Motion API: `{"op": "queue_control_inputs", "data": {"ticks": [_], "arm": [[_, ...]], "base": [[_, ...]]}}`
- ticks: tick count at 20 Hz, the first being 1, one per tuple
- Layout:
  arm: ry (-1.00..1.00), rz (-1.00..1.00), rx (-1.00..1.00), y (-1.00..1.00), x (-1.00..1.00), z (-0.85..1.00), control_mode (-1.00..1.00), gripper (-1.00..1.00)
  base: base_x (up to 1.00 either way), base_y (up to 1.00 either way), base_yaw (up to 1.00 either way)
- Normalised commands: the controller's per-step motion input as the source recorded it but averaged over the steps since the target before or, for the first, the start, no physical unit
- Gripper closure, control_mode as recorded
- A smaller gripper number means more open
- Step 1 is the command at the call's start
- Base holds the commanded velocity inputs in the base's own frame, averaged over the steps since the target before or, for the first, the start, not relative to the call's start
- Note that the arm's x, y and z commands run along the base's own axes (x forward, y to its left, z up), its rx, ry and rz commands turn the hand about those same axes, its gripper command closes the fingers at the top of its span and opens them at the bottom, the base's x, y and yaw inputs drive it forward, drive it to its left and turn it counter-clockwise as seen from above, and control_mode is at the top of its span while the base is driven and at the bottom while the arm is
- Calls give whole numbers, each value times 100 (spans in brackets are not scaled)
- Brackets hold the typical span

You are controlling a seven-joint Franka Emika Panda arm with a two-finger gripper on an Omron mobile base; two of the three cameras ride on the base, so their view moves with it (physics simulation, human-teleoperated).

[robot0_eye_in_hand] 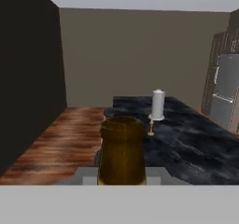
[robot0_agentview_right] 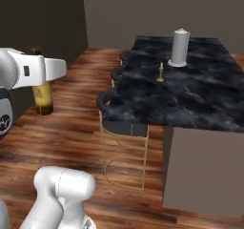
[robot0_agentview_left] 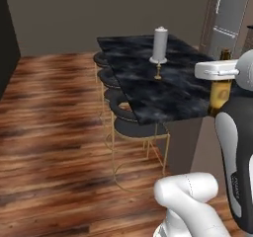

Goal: Get the candle and the beer from the cabinet and move them to the dining counter.

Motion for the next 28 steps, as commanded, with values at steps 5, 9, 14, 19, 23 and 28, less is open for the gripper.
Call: {"op": "queue_control_inputs", "data": {"ticks": [5, 9, 14, 19, 23, 28], "arm": [[0, 0, 0, 0, 0, 0, 100, 100], [0, 0, 0, 0, 0, 0, 100, 100], [0, 0, 0, 0, 0, 0, 100, 100], [0, 0, 0, 0, 0, 0, 100, 100], [0, 0, 0, 0, 0, 0, 100, 100], [0, 0, 0, 0, 0, 0, 100, 100]], "base": [[-8, 77, -73], [0, 49, -84], [0, 48, -84], [4, 52, -82], [27, 37, -73], [21, 28, -54]]}}
